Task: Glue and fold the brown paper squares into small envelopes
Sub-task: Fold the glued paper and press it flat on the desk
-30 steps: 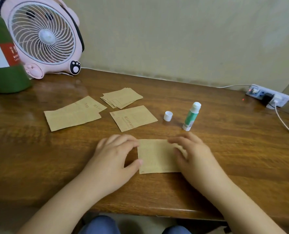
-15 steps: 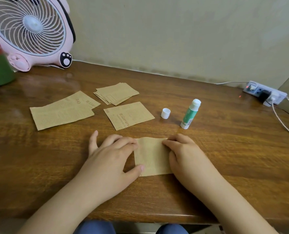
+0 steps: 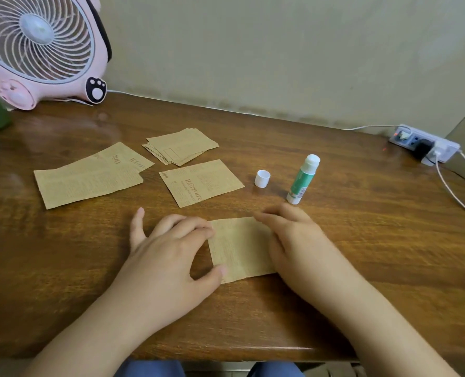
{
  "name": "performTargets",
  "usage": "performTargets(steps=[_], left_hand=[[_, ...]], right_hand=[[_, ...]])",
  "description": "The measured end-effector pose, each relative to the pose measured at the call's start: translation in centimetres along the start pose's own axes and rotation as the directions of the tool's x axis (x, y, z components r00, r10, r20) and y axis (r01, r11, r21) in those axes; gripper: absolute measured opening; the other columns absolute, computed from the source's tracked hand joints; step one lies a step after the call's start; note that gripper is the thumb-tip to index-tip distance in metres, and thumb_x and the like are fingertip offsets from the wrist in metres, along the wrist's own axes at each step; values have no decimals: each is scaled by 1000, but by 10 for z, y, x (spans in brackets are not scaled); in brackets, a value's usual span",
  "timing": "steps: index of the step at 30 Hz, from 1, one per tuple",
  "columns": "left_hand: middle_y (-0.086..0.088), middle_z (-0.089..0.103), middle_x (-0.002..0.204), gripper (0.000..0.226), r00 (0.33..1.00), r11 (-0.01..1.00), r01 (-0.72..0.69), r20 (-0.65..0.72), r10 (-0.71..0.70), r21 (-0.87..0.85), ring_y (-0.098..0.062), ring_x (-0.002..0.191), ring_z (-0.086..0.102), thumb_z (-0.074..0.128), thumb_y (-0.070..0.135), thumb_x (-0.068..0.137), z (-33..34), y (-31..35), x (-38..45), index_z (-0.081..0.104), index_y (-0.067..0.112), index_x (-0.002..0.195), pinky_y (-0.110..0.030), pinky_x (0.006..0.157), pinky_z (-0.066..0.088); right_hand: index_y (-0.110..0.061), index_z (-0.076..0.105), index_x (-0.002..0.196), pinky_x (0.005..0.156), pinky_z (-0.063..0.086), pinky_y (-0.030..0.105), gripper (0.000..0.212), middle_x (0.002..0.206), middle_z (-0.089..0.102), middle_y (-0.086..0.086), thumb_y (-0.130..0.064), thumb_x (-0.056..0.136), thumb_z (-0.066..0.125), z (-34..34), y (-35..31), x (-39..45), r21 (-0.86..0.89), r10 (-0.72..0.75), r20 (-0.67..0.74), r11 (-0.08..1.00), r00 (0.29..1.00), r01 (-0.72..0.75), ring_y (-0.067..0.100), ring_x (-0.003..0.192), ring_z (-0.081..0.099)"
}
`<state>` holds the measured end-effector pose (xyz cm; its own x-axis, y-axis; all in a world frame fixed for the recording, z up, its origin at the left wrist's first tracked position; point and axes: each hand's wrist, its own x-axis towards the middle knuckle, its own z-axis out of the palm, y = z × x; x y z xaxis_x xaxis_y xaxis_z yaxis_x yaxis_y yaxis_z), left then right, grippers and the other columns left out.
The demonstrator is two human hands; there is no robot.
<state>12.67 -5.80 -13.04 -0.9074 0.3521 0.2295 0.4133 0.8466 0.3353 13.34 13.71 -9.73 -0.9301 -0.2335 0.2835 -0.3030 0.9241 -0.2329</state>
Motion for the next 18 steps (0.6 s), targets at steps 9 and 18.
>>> performTargets(steps=[9,18], left_hand=[[42,28,122,85,998,999,39,54,-40,12,15,126,11,11,77,61,-6,-1,-2,45,45,131,-47,109,-22],[39,34,125,78,998,999,42,42,-42,3,14,124,13,16,75,63,-4,-1,-3,49,44,126,-49,110,-17]], right_hand=[[-19,59,127,89,19,-2,50,127,52,-8,3,87,38,5,15,-5,41,7,90,999,996,-11,12,121,43],[-16,51,133,92,24,11,52,128,51,-1,-27,86,31,24,-22,10,74,-148,138,987,979,139,16,116,42]])
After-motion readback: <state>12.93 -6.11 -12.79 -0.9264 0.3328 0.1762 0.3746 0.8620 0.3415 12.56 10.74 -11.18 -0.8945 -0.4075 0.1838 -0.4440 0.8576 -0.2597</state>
